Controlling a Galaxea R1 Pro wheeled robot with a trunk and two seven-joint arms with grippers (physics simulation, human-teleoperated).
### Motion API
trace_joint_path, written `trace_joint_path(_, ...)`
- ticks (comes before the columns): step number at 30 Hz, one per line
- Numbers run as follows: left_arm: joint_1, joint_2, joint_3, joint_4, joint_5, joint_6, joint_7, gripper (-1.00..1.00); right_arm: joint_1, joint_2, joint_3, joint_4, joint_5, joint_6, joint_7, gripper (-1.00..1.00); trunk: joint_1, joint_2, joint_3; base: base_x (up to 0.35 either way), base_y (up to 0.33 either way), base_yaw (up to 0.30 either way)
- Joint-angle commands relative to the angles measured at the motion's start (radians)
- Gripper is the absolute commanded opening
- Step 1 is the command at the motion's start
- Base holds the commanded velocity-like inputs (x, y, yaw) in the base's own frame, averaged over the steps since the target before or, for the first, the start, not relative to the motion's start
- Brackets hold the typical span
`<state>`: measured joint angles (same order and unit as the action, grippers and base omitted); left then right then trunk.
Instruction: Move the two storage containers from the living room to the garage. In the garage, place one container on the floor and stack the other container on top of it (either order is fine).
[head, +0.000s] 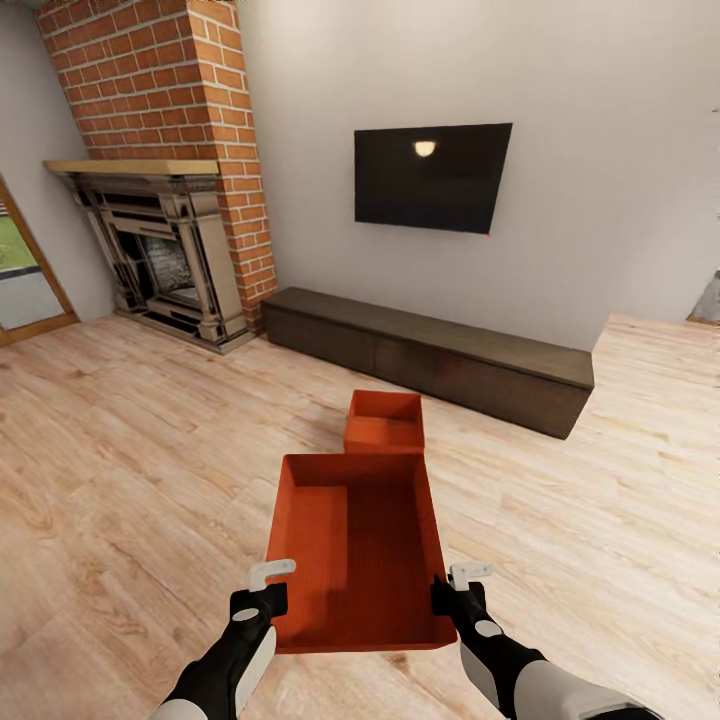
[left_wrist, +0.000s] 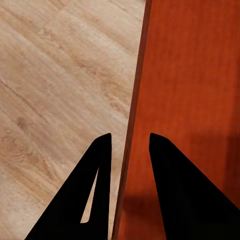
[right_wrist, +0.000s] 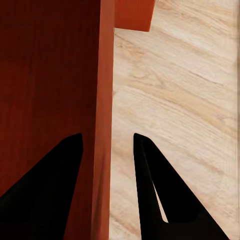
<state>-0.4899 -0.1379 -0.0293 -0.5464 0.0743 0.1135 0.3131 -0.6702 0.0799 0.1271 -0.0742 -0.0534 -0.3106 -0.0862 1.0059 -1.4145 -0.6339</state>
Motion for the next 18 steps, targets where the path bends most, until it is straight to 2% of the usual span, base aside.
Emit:
trace_joint_path(1, -0.001, 0.001, 0.005, -0.007, 0.002, 0.006, 0.006, -1.0, 0.0, 0.0, 0.005, 0.002, -0.005, -0.002, -0.004, -1.0, 0.0, 0.0, 0.001, 0.0, 0.0, -0.096)
trace_joint_path(18, -0.001, 0.001, 0.005, -0.007, 0.002, 0.006, 0.006, -1.0, 0.0, 0.0, 0.005, 0.002, -0.005, -0.002, -0.004, -1.0, 0.0, 0.0, 0.028, 0.0, 0.0, -0.096)
